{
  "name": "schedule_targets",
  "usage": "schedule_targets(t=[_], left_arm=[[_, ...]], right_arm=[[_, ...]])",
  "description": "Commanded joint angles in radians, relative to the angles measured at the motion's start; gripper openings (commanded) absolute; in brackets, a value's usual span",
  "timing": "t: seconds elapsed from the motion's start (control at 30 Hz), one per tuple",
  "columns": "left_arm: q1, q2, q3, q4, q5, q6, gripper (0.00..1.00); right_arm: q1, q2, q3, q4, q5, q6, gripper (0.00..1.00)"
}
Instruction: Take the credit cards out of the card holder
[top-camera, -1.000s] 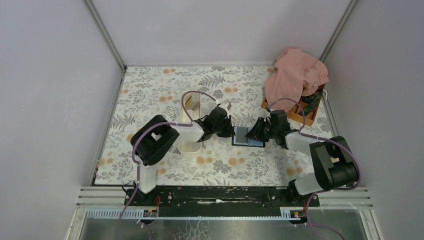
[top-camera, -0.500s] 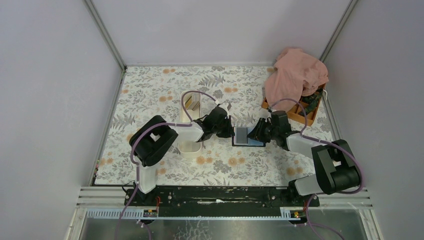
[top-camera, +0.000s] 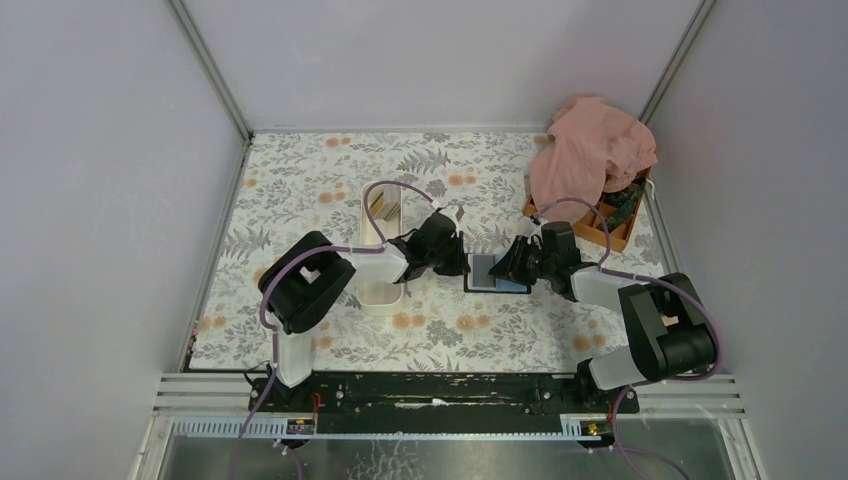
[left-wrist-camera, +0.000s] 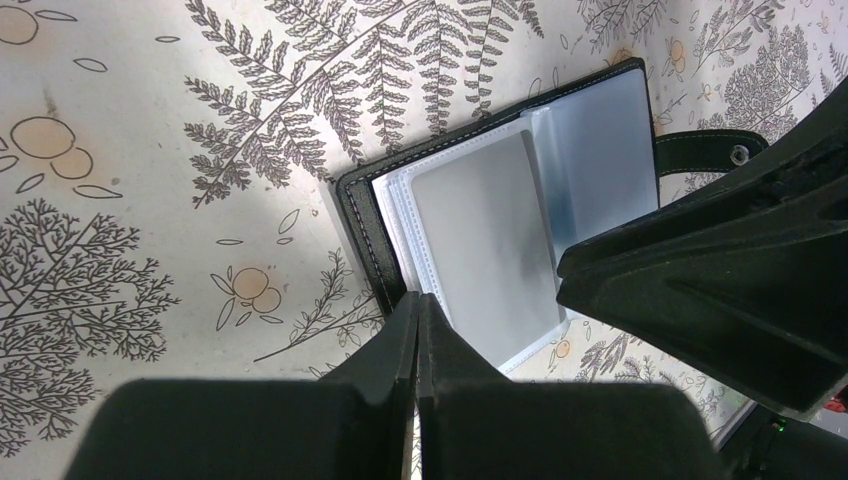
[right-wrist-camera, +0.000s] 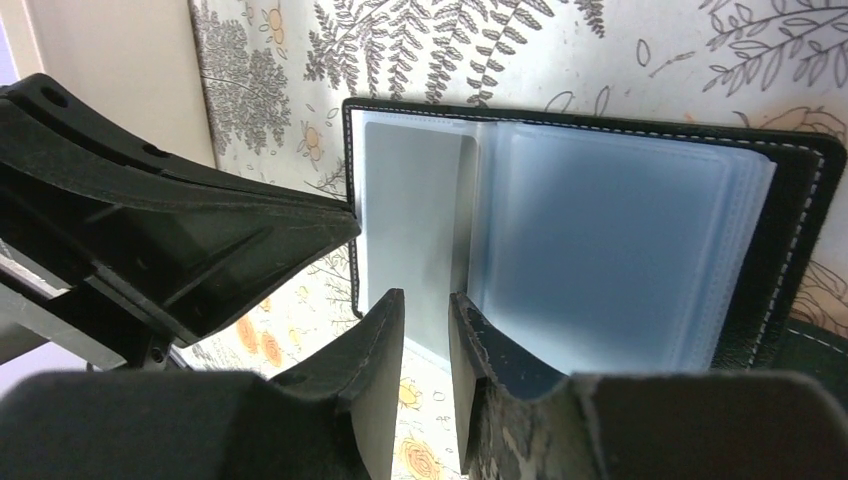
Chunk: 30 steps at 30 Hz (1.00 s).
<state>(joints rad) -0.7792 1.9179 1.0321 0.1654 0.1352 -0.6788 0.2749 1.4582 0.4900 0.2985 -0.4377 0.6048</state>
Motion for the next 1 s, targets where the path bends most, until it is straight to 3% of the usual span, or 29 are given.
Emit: schedule_targets(t=[0.0, 0.33, 0.63, 0.97], left_arm=[[-0.006, 0.008, 0.033, 0.003, 0.019, 0.010, 0.00], [-0.007, 0.003, 0.021, 0.003, 0.017, 0.010, 0.00], [-0.007, 0.018, 0.027, 0.013, 0.025, 0.005, 0.00], [-0.007, 0.014, 0.016, 0.017, 0.027, 0.000, 0.00]], right_arm=[[0.000, 0.020, -0.008, 0.078, -0.059, 0.026, 0.30], [0.001, 0.054, -0.022, 0.139, -0.092, 0.047, 0.29], [-0.001, -0.023, 0.023, -0.029, 0.019, -0.054, 0.31], [-0.002, 0.069, -0.005, 0.074, -0.054, -0.015, 0.33]])
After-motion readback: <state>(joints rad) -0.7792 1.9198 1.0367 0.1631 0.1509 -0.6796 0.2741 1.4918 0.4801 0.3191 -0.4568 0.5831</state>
